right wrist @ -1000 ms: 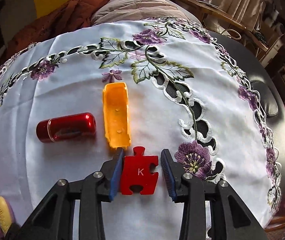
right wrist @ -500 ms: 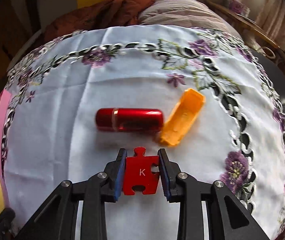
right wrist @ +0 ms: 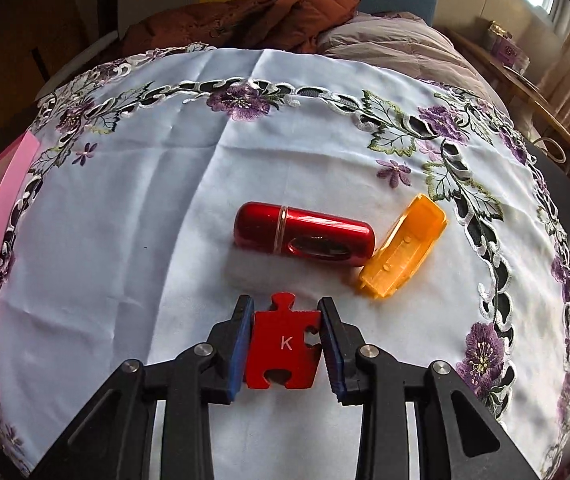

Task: Organize rigid objects
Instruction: 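Carry the yellow egg over the pink tray with the left gripper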

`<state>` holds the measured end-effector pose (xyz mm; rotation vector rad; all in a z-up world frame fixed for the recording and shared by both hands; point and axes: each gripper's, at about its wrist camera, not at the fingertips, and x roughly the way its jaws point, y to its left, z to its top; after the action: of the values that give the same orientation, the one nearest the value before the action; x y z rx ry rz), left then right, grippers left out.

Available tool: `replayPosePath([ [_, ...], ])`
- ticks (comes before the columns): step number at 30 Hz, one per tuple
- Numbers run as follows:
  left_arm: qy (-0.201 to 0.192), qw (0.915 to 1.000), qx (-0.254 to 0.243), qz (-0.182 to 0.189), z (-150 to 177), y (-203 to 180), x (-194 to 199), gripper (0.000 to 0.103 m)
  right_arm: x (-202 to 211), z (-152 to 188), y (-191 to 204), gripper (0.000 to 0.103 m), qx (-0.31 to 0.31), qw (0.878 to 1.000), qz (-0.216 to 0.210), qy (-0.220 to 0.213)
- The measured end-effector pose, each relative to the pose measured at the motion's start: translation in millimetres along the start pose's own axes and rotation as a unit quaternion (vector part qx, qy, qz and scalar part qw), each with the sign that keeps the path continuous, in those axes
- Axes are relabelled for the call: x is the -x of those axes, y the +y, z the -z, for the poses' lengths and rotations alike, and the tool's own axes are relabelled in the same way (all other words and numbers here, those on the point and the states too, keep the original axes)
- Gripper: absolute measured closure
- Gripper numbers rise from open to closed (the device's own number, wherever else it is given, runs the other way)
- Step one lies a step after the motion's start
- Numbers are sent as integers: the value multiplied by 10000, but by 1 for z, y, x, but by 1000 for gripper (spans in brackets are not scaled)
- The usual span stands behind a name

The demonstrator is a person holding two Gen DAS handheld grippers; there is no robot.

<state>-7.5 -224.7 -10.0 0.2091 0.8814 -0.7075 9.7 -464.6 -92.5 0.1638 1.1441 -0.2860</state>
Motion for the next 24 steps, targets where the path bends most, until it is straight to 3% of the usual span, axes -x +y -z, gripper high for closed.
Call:
replayPosePath([
  [15, -145, 9988, 417, -215, 8, 39, 26, 59, 0, 2, 3, 70, 144, 9998, 110, -21],
  [24, -40, 9931, 1085, -443, 38, 102, 53, 59, 1, 2, 6, 70, 269, 9994, 197, -47],
])
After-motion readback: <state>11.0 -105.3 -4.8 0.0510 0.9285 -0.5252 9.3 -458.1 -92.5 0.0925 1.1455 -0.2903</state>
